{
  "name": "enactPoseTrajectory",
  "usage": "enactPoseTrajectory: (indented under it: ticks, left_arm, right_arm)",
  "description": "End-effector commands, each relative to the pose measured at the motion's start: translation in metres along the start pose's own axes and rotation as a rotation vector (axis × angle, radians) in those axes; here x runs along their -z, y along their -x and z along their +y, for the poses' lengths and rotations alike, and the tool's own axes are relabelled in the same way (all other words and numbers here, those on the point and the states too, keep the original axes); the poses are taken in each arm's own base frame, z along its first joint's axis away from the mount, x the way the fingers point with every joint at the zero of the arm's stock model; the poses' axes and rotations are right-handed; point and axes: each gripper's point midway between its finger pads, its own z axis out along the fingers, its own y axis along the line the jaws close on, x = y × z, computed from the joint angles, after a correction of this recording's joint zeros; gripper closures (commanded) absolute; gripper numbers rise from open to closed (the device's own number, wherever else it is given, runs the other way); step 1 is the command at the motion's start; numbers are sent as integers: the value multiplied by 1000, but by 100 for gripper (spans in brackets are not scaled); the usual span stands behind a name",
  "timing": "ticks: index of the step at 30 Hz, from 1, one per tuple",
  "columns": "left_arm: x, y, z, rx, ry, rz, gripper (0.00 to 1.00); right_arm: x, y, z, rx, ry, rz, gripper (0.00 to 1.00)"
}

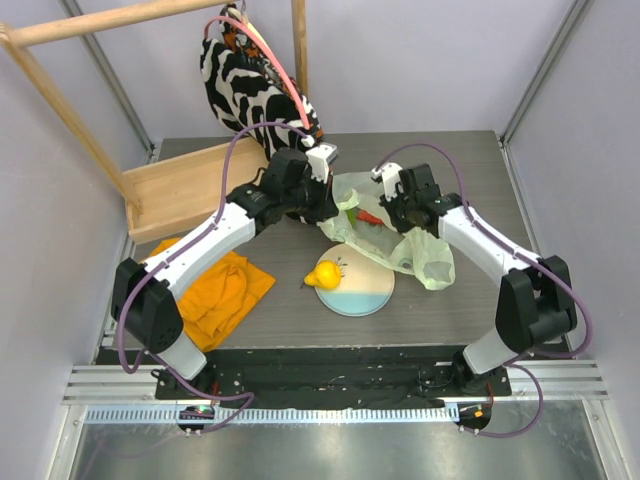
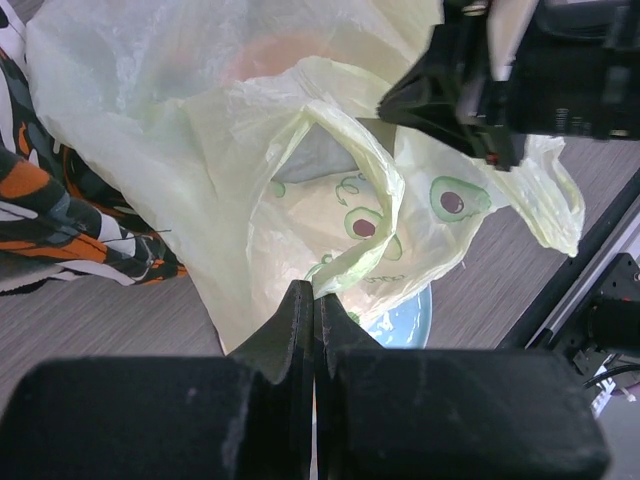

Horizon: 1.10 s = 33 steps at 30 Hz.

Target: Take the fake fruits out of the plastic bag

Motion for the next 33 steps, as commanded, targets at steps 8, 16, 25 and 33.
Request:
enactPoseTrajectory:
  ticks: [8, 16, 25, 33]
  left_arm:
    - [17, 40, -15, -51, -42, -96, 100]
    - [40, 31, -25, -144, -86, -70, 100]
    - [32, 6, -17, -152, -86, -12, 100]
    - [21, 14, -19, -148, -102, -23, 100]
  right_arm:
    - [-61, 11, 17, -190, 54, 44, 89]
    - [-57, 61, -90, -299, -351, -108, 93]
    - [-86, 85, -76, -203, -184, -135, 71]
    - [-94, 56, -42, -32, -13, -51, 43]
